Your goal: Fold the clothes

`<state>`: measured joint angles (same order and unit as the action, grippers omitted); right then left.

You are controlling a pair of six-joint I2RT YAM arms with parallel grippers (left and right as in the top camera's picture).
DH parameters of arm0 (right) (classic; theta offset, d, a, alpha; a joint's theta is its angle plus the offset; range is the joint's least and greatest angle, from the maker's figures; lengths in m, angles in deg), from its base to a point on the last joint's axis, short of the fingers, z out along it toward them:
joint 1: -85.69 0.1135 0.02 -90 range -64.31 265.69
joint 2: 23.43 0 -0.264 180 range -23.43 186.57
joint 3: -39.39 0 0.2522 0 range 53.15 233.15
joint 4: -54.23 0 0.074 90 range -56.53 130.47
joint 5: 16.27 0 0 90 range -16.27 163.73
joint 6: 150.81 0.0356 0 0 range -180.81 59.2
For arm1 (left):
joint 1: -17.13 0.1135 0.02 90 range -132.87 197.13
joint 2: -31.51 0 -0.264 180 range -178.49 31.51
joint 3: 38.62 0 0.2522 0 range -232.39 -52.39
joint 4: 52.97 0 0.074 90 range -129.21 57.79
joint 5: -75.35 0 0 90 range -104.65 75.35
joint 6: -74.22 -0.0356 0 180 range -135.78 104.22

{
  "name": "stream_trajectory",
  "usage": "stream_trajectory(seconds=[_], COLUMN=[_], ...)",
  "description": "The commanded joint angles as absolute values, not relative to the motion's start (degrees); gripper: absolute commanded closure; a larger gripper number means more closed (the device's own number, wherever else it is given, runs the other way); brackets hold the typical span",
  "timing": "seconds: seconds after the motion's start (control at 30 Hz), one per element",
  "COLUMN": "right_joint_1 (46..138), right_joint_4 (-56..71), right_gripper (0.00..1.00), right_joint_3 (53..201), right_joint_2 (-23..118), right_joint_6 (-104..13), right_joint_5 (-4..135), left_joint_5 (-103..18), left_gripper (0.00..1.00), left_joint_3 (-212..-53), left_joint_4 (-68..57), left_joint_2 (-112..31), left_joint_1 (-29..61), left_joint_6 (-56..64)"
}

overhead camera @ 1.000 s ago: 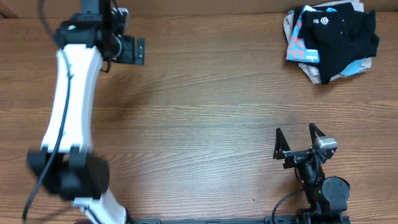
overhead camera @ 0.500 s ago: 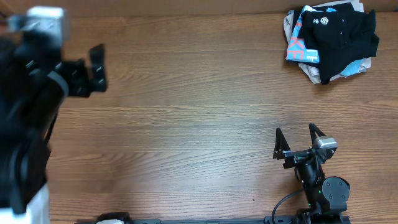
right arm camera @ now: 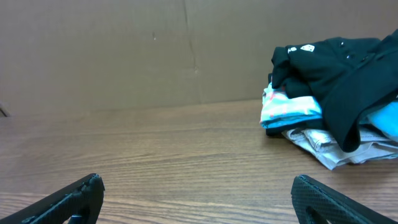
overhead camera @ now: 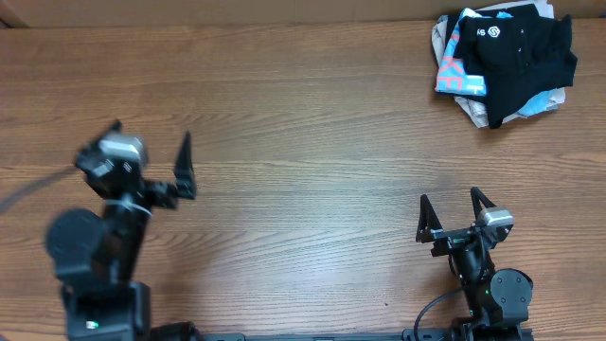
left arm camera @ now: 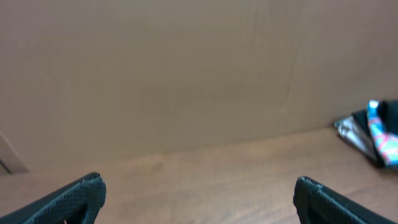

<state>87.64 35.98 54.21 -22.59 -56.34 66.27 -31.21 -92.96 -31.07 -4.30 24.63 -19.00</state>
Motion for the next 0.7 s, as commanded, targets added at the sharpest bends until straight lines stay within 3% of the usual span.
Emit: stream_trajectory(seconds=[0.0, 0.23, 0.57, 0.67], right_joint_1=[87.5, 87.5, 87.5, 87.5], right_joint_4=[36.3, 36.3, 36.3, 36.3], right_gripper=[0.00, 0.00, 0.00, 0.00], right_joint_3=[53.6, 53.6, 53.6, 53.6], right_joint_2=[-23.3, -23.3, -23.3, -23.3], right_joint_6=[-56.3, -56.3, -56.3, -56.3], right_joint_5=[66.7, 66.7, 66.7, 66.7], left_joint_5=[-31.8, -29.6, -22.7, -21.6], left_gripper=[0.00, 0.00, 0.00, 0.00], left_joint_3=[-82.6, -63.2, -53.0, -52.7], left_joint_4=[-35.2, -43.9, -44.0, -38.5], left_joint_2=[2.3, 16.2, 28.0, 31.5], left_joint_1=[23.3, 22.5, 18.1, 17.9], left_joint_6=[-19.4, -16.8, -16.4, -16.4])
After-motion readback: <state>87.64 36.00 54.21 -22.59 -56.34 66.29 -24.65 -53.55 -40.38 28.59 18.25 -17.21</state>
